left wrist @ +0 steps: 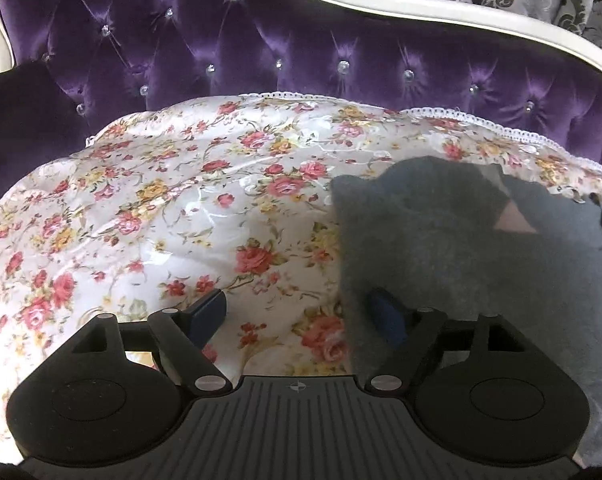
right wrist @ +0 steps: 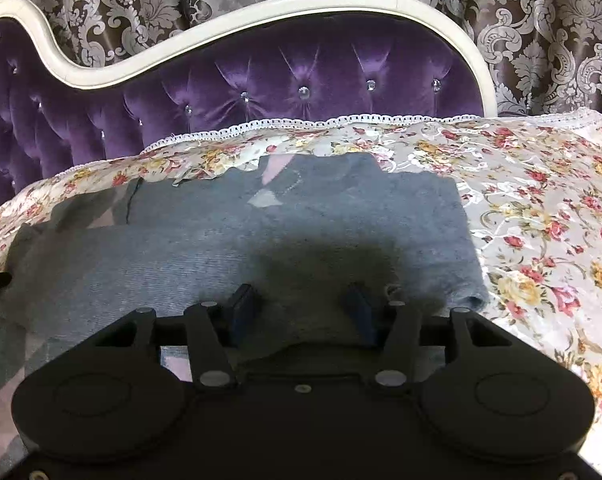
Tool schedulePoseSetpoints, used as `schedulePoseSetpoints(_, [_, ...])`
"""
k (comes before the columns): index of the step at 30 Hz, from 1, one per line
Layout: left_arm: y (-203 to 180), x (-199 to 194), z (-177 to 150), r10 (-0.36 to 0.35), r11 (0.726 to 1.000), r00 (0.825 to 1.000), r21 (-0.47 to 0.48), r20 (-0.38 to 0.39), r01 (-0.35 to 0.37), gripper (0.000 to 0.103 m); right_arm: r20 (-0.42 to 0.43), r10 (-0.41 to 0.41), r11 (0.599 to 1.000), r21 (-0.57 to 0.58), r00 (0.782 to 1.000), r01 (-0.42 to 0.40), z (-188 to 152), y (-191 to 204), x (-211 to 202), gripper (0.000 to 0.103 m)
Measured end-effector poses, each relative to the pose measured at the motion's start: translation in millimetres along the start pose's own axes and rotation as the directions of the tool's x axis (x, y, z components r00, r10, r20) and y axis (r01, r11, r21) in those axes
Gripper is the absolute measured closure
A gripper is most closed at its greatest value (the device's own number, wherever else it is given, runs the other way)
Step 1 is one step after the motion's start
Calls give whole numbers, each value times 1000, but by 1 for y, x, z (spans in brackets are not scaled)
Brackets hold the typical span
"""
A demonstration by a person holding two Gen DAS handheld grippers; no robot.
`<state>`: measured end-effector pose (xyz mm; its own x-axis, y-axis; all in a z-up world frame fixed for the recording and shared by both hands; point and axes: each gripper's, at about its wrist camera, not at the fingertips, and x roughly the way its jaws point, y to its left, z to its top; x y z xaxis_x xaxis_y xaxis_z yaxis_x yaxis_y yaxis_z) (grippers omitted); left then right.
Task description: Fold small clothes
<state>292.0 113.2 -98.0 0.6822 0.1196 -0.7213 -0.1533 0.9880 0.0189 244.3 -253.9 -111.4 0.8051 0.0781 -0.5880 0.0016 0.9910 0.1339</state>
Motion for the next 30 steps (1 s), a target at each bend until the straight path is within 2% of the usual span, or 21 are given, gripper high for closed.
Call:
schedulePoseSetpoints(4, [11,-40,-11,-108,993,994,-55,28,109,26,18,37,999,31,999,-38,5,-2,-17,40])
schedulePoseSetpoints(6, [16,-62,-23,-204,976,978,-75,38,206,26,58,67,997,36,996,-69,6,-3,-40,28])
schedulePoseSetpoints(9, [20,-90,-49,-315,946,949,-77,10,315,26,98,97,995,18,990,-99,2,-2,-78,26])
schedulePoseSetpoints(14, [18,-135,-103,-333,943,943,-3,-25,333,26,97,144,988,36,985,-148,-24,-5,-138,24])
schedulePoseSetpoints(19, [16,-166,-151,-341,939,939,33,-42,342,26,64,172,980,86,983,-177,-69,-8,-179,24])
schedulePoseSetpoints(24, [13,-188,-178,-338,938,941,65,-30,340,26,22,172,977,122,985,-173,-107,-8,-203,24])
schedulePoseSetpoints(30, [8,-200,-202,-342,938,940,60,-6,342,26,1,152,979,134,988,-151,-133,-2,-216,24])
